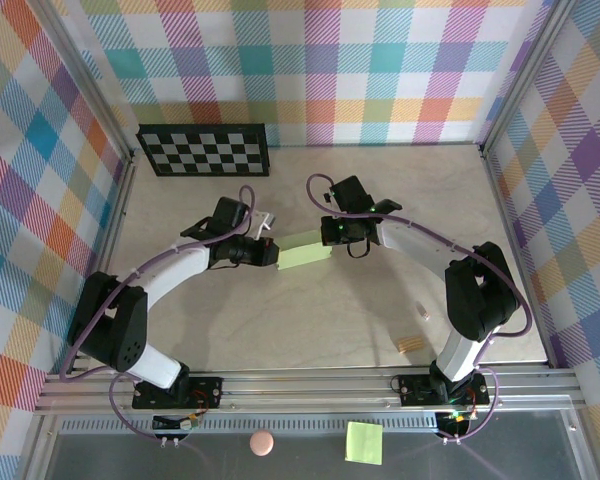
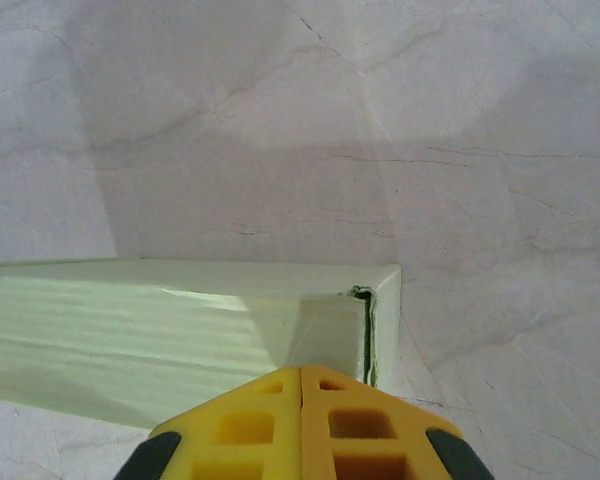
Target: Fold the paper box
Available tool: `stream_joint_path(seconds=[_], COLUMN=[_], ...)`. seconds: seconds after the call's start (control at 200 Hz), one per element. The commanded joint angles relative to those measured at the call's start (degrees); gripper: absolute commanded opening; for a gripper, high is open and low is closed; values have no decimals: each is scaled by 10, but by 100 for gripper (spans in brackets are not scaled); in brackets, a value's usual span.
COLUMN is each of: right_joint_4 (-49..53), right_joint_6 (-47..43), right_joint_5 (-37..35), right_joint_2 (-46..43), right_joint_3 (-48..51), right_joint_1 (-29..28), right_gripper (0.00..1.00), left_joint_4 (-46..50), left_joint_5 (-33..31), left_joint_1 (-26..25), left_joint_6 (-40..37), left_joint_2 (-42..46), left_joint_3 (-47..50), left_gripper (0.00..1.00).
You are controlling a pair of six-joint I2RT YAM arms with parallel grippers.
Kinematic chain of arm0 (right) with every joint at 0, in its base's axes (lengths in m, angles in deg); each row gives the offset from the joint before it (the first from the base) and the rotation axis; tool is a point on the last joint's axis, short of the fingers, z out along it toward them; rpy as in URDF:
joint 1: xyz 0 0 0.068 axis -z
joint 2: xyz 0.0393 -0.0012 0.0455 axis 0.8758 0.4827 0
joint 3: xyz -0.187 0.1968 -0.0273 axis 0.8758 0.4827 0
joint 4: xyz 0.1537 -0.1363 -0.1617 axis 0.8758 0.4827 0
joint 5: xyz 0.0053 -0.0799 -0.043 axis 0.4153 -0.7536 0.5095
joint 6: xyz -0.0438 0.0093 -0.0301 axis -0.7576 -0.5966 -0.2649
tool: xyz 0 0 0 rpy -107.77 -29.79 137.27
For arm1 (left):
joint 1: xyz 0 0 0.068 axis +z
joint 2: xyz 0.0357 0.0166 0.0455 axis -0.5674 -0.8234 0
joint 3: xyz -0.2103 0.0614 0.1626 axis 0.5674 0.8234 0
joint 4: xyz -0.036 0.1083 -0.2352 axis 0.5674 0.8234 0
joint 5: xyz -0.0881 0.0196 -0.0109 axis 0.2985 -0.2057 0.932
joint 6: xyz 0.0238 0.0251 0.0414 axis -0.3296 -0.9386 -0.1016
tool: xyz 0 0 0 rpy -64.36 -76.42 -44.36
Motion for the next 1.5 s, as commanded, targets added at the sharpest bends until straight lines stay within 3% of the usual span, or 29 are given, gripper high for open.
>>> stream_joint_path(seconds=[0.0, 0.155, 0.305, 0.79, 1.05, 1.135, 1.245, 1.35, 1.495], right_joint_4=[59, 61, 62, 67, 65, 60, 54, 63, 70], right_joint_6=[6, 5, 5, 10, 15, 18, 20, 26, 25], right_joint_5=[-5, -5, -6, -8, 11, 35, 71, 95, 121], right_joint_2=[18, 14, 12, 16, 7, -4, -21, -28, -34], right_joint_3=[20, 15, 14, 21, 10, -2, -19, -33, -33], right_joint_1=[2, 2, 2, 2, 4, 11, 28, 43, 59], right_gripper=[4, 4, 4, 4, 3, 5, 9, 28, 42], left_joint_4=[20, -47, -75, 39, 17, 1, -1, 8, -2], left_joint_5=[13, 58, 41, -48, -7, 5, -1, -17, -11], left_joint_1=[11, 12, 17, 30, 40, 42, 45, 50, 61], left_joint_6=[19, 46, 88, 84, 93, 105, 118, 136, 172], left_joint_2=[-26, 15, 34, -72, -57, -38, -19, -9, -9], left_joint_3=[11, 5, -11, -35, -41, -58, -85, -95, -85], left_gripper=[1, 4, 8, 3, 3, 9, 25, 44, 55])
